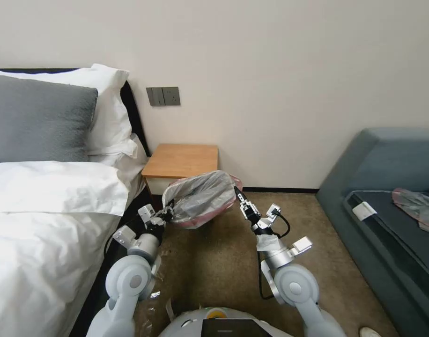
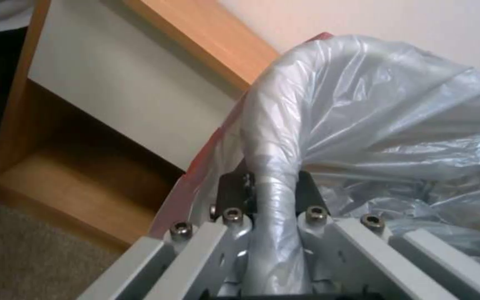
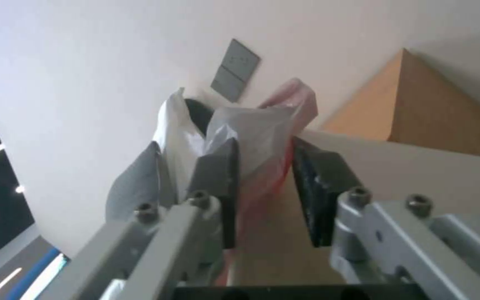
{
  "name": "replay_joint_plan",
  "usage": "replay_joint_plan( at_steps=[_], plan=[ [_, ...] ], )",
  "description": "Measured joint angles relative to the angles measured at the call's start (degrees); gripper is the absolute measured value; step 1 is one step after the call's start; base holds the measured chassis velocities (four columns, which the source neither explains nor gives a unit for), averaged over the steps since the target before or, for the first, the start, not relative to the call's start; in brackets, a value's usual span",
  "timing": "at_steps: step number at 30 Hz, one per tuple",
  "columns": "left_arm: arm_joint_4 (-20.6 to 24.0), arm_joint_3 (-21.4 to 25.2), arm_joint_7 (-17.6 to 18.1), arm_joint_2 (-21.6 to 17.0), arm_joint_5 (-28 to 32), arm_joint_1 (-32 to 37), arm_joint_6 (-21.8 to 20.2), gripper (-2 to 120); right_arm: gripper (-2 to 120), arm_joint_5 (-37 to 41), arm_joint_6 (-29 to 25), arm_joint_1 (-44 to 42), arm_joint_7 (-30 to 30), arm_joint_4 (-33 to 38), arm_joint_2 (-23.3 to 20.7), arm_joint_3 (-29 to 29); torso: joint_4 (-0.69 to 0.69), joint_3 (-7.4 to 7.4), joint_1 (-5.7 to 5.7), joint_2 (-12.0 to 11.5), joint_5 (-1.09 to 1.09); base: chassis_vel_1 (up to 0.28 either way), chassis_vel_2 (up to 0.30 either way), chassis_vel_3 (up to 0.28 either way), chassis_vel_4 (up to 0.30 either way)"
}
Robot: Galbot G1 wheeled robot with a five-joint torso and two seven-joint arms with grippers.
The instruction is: Pick up the garbage bag from the table and place it over the trash can.
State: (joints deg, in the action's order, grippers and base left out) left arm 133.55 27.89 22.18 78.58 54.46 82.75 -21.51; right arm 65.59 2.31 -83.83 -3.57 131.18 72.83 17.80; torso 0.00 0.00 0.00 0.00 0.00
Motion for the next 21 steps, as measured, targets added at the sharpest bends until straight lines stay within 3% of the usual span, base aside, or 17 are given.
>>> replay_joint_plan(
  at_steps=[6,21],
  plan=[
    [-0.37,0.04,0.07,0.04,-0.02,-0.08,0.0,2,2,-0.25,-0.06,-0.14,-0.14,0.97,-0.04,-0.01,0.0,0.0,0.0,0.0,0.0,0.0,0.0,0.0,0.0],
    [0.42,0.42,0.38,0.74,1.22,-0.58,0.27,2,0,-4.04,-0.05,-1.74,1.59,1.01,0.17,0.22,0.0,0.0,0.0,0.0,0.0,0.0,0.0,0.0,0.0]
  ],
)
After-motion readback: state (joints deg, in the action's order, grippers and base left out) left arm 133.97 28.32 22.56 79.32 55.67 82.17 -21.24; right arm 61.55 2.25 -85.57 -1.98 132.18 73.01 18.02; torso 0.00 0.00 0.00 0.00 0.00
